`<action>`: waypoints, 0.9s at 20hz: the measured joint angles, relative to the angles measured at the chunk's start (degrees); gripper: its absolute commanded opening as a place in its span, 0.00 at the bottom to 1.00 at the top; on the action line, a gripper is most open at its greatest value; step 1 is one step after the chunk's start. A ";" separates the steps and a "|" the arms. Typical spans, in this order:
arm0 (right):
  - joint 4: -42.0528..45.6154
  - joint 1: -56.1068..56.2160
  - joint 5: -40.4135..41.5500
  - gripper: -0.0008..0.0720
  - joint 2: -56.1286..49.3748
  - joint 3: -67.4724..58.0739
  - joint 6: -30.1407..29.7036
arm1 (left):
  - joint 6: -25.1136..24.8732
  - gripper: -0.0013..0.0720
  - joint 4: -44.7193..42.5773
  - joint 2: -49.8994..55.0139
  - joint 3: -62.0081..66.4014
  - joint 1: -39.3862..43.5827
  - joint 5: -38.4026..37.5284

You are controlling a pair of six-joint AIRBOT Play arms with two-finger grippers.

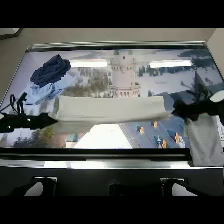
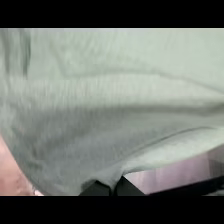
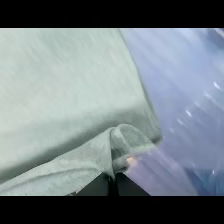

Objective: Fold the shirts.

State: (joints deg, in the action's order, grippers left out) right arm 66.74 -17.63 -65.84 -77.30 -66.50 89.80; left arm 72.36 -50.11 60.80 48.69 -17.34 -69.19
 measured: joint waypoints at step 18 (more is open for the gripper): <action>2.73 1.70 -1.79 0.96 -24.20 -20.41 9.33 | 4.13 0.92 4.33 32.81 28.09 3.74 0.98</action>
State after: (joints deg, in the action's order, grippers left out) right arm 69.47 -15.92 -67.64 -101.49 -86.91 99.13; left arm 76.49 -45.78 93.60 76.77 -13.61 -68.20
